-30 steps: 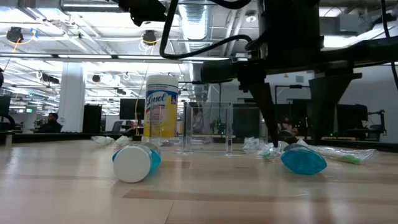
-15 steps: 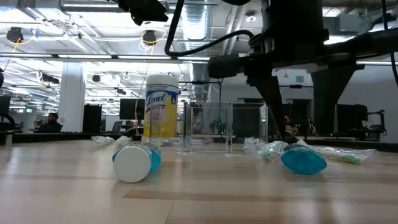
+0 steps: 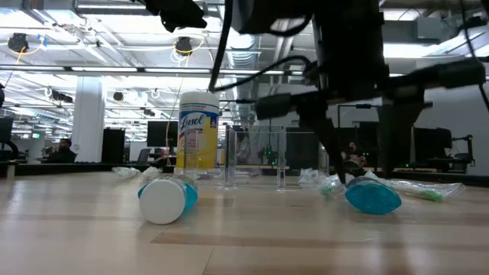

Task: Pick & Place toothbrushing station
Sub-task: Put the mouthwash into the middle compartment of the transparent organizer

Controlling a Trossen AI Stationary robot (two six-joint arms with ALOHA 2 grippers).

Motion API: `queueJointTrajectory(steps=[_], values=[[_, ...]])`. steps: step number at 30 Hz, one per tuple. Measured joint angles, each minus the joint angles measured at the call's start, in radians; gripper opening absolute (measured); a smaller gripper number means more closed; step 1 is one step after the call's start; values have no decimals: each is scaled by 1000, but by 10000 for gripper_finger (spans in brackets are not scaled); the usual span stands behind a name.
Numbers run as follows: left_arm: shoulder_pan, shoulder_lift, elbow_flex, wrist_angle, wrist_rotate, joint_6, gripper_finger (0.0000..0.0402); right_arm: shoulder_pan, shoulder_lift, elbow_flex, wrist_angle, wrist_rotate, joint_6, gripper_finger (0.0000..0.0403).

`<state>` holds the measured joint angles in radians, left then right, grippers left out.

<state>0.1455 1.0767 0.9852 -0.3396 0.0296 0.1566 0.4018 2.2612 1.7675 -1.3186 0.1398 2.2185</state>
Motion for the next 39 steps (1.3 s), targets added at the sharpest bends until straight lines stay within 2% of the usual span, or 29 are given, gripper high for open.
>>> queueJointTrajectory(steps=[7,14,17,21,33,39], values=[[0,0,0,-7,0,0,172,-10,-3,-60,132,1,0,171],[0,0,0,-25,0,18,172,-10,-8,-84,157,3,8,166],[1,0,0,-25,0,28,172,-10,-7,-85,163,3,8,143],[16,0,0,-28,0,29,172,-11,-5,-85,163,4,-1,83],[84,0,0,-42,1,27,172,-8,-28,-92,176,23,-27,81],[83,0,0,-39,27,26,172,17,-141,-91,156,123,-48,81]])
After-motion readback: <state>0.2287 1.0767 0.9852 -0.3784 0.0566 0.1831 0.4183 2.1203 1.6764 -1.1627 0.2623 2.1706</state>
